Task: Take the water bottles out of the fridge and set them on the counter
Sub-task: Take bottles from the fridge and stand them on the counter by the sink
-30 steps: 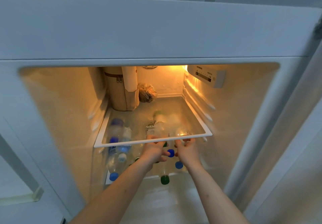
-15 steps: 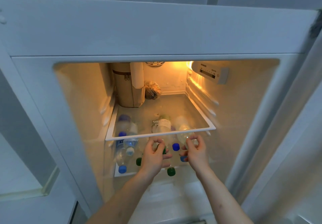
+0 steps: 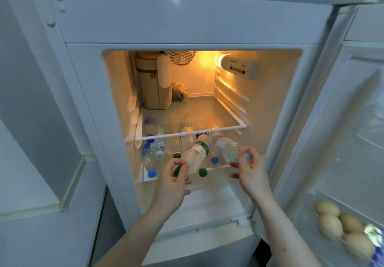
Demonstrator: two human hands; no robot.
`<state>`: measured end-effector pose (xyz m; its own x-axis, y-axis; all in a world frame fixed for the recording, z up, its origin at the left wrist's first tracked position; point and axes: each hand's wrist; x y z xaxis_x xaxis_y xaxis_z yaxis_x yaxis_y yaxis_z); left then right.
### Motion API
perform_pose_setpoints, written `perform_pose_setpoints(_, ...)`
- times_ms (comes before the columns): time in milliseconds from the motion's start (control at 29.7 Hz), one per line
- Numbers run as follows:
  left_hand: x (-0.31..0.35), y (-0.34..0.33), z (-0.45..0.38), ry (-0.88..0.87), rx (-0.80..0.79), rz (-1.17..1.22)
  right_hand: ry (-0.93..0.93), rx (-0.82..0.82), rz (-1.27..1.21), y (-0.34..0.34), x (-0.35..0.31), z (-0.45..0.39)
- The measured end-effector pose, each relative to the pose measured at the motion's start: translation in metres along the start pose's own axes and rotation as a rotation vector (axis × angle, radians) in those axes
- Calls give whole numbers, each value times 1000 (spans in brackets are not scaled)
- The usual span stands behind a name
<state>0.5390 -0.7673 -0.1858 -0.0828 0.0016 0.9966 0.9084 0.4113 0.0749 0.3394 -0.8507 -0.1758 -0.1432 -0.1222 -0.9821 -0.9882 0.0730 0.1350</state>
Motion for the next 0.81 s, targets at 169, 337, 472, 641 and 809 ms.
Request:
perform_pose_setpoints(169,6,32,46,-70,-31,-217,87,-31,268,27,-8,34)
perform_pose_setpoints(337,-1,53,86,-29,-156,-441,30,-254,456,25,-8,67)
perform_pose_setpoints(472,-13,65,113,81,-233,-563,-38,-491,537,8,-3,84)
perform_pose_setpoints(641,-39,84,140,230,-209,-598,12,-787,677,-26,13,95)
perform_pose_setpoints(809,-52,94,165,313,-48,-603,134,-1065,789,-62,22,100)
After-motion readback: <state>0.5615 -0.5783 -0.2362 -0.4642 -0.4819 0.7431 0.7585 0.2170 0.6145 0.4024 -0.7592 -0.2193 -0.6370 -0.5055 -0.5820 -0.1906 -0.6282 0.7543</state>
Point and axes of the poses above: each hand's wrist, its own z-axis away from the middle knuckle, its own y-axis out of the back of the hand, x = y × z, and after that the axes turned 1 degree about -y, right-handed
